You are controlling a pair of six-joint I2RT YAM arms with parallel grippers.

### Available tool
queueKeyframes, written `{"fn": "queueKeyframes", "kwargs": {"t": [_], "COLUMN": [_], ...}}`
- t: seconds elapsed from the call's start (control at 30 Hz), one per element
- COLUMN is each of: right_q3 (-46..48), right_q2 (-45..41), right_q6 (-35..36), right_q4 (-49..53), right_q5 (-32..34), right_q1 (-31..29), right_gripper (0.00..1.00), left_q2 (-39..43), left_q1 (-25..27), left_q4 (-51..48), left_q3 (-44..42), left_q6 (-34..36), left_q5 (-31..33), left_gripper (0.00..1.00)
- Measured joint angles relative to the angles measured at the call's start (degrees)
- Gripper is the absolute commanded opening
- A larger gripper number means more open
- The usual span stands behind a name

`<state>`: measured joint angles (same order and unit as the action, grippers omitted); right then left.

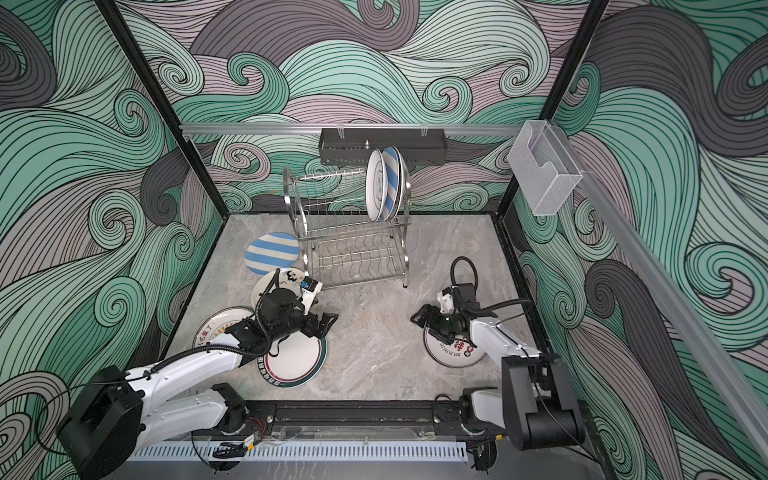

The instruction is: Load the plates into the dish rack

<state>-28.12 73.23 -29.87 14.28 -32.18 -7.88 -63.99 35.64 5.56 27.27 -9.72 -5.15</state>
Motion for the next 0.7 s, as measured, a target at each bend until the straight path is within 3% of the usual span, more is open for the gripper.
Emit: {"fn": "queueKeyframes", "kwargs": {"t": [0.37, 0.7], "right_q3": [1.0, -0.3], "right_q2": [1.1, 3.0], "right_q6": [-6.1, -9.2], "right_q4": [-7.4, -11.9], "right_q5": [-0.9, -0.8], "right_q1": [-14.0, -19.3], "right_gripper": [0.8, 0.8], "left_q2": [0.0, -0.1], "left_q1": [0.0, 0.0], "left_q4": [0.0, 0.0], "left_q3": [0.0, 0.0], "left_q6": [0.0, 0.0], "left_q5": [-0.4, -0.7], "left_gripper": [0.99, 0.99]}}
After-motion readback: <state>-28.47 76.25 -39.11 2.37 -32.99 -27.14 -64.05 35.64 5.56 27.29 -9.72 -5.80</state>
